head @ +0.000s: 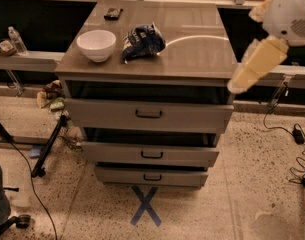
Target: Pick blue chip bag
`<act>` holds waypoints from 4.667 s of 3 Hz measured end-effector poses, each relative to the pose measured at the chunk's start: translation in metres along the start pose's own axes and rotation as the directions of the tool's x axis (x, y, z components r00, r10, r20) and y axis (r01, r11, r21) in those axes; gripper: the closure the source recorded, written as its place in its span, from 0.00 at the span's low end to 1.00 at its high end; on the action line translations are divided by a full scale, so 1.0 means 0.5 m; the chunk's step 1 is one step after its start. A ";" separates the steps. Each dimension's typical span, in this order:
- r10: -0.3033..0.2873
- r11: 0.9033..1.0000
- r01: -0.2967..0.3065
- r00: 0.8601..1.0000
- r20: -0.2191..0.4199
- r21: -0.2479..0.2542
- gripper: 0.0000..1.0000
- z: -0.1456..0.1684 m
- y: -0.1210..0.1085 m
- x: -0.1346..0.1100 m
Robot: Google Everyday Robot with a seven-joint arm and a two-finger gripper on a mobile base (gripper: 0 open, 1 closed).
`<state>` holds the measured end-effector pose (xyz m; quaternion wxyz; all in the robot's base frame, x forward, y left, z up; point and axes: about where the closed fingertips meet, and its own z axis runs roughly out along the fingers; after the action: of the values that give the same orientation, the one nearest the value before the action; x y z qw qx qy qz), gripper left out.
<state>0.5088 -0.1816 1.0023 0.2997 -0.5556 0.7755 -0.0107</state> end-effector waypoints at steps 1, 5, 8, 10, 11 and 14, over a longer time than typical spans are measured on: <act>0.056 0.994 -0.085 0.944 0.326 0.075 0.00 0.095 -0.130 -0.208; 0.173 0.968 -0.230 0.903 0.393 0.102 0.00 0.209 -0.181 -0.289; 0.274 0.939 -0.318 0.922 0.274 0.132 0.00 0.468 -0.211 -0.235; 0.323 0.915 -0.379 0.895 0.306 0.142 0.25 0.585 -0.269 -0.222; 0.311 0.918 -0.367 0.901 0.303 0.148 0.48 0.617 -0.289 -0.231; 0.282 0.945 -0.320 0.901 0.330 0.066 1.00 0.653 -0.292 -0.256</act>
Offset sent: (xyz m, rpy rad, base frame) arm 0.1848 0.1499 0.0494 0.6142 -0.2823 -0.0507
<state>0.8154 -0.0231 0.8435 0.4503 -0.4045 0.7921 0.0787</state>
